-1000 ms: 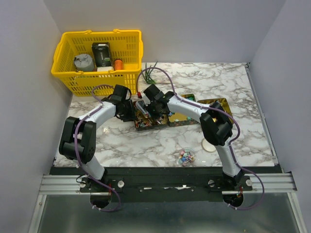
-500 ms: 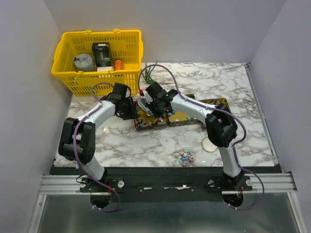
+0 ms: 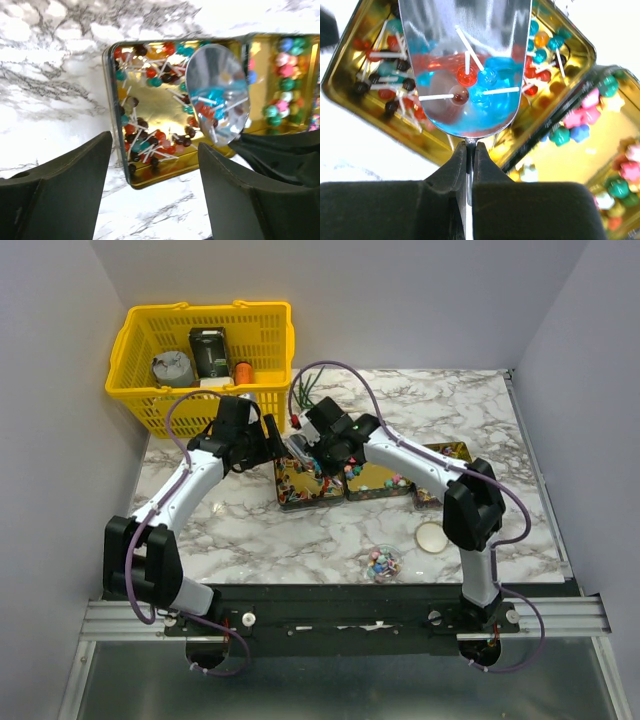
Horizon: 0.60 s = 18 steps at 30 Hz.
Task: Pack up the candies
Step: Scoop the fake candies from the storage box.
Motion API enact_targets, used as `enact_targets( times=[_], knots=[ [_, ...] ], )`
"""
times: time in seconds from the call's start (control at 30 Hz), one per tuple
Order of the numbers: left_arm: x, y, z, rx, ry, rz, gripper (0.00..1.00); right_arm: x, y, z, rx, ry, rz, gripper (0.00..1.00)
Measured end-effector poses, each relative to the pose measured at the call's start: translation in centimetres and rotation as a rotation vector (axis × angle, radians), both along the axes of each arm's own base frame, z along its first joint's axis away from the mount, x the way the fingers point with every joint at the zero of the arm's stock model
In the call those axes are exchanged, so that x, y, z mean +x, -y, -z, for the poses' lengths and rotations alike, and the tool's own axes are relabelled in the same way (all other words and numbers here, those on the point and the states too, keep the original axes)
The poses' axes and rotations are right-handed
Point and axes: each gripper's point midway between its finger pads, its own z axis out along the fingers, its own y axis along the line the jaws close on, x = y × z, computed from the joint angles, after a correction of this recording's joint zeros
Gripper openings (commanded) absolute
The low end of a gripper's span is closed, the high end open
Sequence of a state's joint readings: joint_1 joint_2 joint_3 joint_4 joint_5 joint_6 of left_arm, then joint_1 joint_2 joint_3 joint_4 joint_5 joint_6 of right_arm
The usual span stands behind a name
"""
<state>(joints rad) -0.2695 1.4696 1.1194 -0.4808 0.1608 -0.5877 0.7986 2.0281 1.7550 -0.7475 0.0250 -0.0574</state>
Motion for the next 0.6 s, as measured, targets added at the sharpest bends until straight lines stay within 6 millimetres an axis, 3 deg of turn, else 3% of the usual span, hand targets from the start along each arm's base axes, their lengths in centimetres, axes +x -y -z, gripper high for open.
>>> enact_targets(
  times=[0.13, 0.37, 0.5, 0.6],
  knots=[
    [0.5, 0.2, -2.2, -0.022, 0.065, 0.003, 0.84, -1.2, 0.4, -2.3, 0.024, -0.006, -0.038, 0.01],
    [0.8, 0.9, -2.8, -0.058, 0.087, 0.028, 0.84, -4.6, 2.1, -6.8, 0.091, -0.007, -0.107, 0.01],
    [1.0, 1.4, -3.3, -0.083, 0.108, 0.044, 0.84, -6.5, 3.0, -7.8, 0.107, -0.019, -0.133, 0.01],
    [0.7, 1.6, -3.3, -0.094, 0.113, 0.053, 0.84, -7.8, 3.8, -7.4, 0.100, -0.046, -0.138, 0.01]
  ],
)
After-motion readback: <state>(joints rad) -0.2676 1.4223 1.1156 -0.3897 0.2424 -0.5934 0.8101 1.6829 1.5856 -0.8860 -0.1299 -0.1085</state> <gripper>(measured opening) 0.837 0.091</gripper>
